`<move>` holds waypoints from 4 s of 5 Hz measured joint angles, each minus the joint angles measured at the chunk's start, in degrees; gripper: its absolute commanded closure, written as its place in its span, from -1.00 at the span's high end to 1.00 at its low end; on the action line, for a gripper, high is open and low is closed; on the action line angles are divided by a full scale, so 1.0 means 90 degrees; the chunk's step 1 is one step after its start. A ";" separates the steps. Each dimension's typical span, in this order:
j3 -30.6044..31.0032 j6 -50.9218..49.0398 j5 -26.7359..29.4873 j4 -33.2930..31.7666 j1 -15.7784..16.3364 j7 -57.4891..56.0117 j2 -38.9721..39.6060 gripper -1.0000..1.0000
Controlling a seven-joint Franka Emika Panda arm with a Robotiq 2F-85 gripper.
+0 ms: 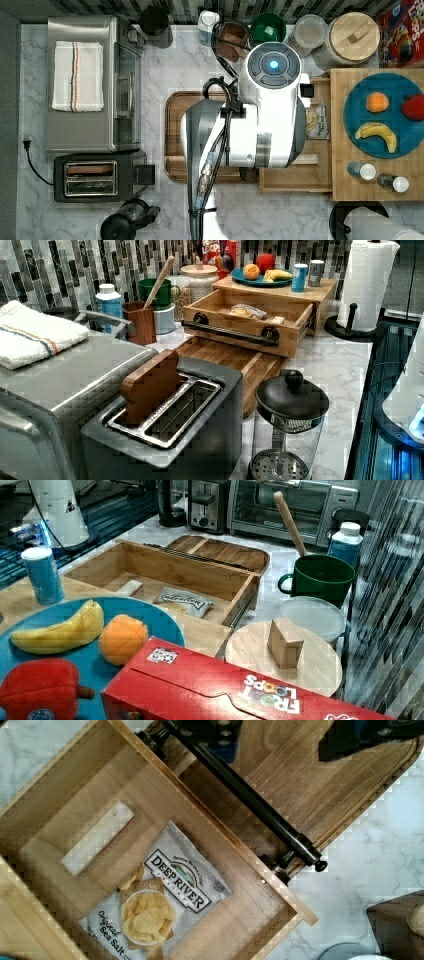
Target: Close the drawer.
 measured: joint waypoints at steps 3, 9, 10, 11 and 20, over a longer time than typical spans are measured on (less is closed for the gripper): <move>-0.0043 0.0160 0.0031 -0.0168 0.0000 -0.0020 0.0088 1.00; 0.0503 0.0954 0.0550 -0.1399 0.0375 -0.1929 -0.0322 -1.00; 0.0668 0.1419 0.0550 -0.1722 0.0519 -0.2056 -0.0323 -1.00; 0.0761 0.1893 0.0425 -0.2095 0.0618 -0.2140 -0.0323 -1.00; 0.0424 0.4346 -0.1504 -0.3600 0.0267 -0.3561 0.0486 -1.00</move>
